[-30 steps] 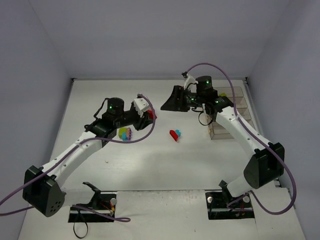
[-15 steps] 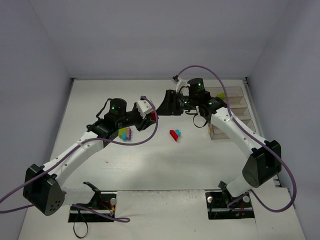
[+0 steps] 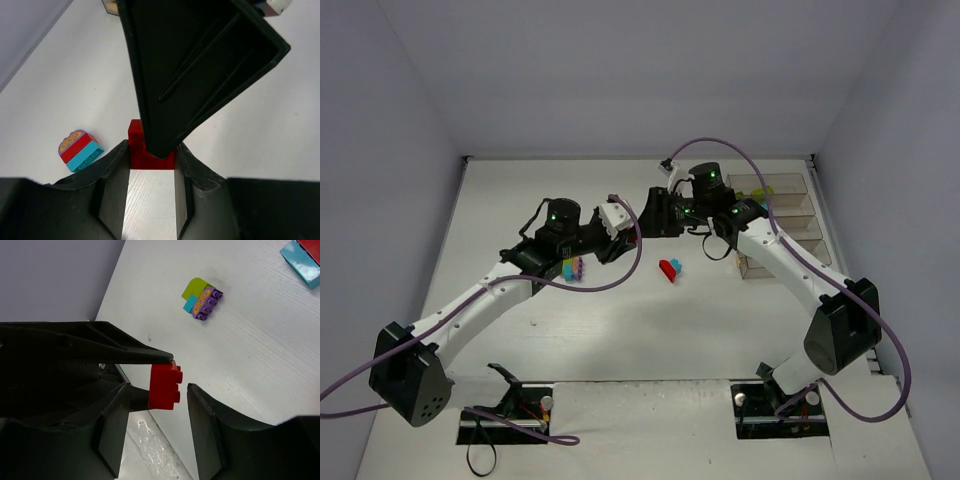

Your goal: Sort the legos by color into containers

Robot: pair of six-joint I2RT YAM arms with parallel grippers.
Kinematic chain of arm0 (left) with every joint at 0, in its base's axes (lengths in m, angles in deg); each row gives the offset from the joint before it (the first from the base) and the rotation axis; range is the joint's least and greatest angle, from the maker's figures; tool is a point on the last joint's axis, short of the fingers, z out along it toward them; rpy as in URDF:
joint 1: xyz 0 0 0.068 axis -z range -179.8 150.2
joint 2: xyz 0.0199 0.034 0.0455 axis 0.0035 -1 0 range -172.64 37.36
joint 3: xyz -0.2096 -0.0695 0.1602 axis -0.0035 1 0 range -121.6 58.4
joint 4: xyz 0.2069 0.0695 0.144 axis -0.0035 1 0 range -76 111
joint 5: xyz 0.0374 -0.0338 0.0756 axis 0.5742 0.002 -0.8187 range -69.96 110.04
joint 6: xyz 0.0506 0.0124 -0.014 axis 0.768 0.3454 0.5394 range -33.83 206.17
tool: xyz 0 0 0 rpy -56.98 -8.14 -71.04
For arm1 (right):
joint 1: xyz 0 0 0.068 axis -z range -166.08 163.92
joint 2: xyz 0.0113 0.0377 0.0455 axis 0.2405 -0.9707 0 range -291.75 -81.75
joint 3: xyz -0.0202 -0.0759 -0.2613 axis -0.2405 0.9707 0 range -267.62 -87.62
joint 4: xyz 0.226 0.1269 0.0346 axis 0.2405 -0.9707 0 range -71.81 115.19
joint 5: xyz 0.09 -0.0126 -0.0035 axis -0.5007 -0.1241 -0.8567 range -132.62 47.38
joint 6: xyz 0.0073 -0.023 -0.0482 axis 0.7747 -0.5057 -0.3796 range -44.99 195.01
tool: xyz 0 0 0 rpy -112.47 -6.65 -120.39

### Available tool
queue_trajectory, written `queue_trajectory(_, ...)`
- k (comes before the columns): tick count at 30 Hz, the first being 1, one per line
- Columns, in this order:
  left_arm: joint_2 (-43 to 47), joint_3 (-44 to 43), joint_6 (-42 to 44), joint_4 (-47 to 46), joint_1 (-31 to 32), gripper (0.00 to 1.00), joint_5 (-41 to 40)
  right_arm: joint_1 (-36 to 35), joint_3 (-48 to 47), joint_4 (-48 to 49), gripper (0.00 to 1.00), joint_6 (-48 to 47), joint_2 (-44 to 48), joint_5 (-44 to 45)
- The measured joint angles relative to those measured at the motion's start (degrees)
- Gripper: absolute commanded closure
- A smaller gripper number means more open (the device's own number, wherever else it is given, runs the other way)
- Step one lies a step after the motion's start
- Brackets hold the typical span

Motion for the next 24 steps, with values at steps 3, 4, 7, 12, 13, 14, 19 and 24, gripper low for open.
queue_trajectory(3,-0.02,0.0,0.13,-0.28,0.0,0.97,-0.68,0.0,1.05,-0.04,0.59,-0.02,0.0,0.42)
queue_trajectory(4,-0.04,0.0,0.22,-0.33,0.0,0.97,-0.76,0.0,1.33,-0.02,0.6,-0.02,0.0,0.61)
queue_trajectory(7,-0.28,0.0,0.42,-0.42,0.0,0.97,-0.85,0.0,1.68,0.0,0.69,-0.15,0.0,1.07)
queue_trajectory(12,-0.94,-0.02,0.61,-0.55,0.0,0.91,-0.96,-0.07,1.95,0.13,1.0,-0.24,0.0,2.25)
queue_trajectory(13,-1.01,-0.02,0.61,-0.61,0.0,0.84,-1.03,-0.22,1.95,0.11,1.0,-0.28,-0.02,2.56)
queue_trajectory(14,-1.01,-0.02,0.63,-0.61,0.0,0.78,-1.16,-0.24,1.95,0.13,1.0,-0.35,-0.02,2.93)
queue_trajectory(19,-1.09,0.0,-0.11,-0.76,0.07,0.23,-1.92,-0.17,2.05,0.39,1.0,-0.63,0.0,6.34)
queue_trajectory(24,-0.87,0.5,-4.28,-0.92,0.11,0.21,-6.4,2.75,5.49,0.5,1.0,-0.22,1.18,14.56)
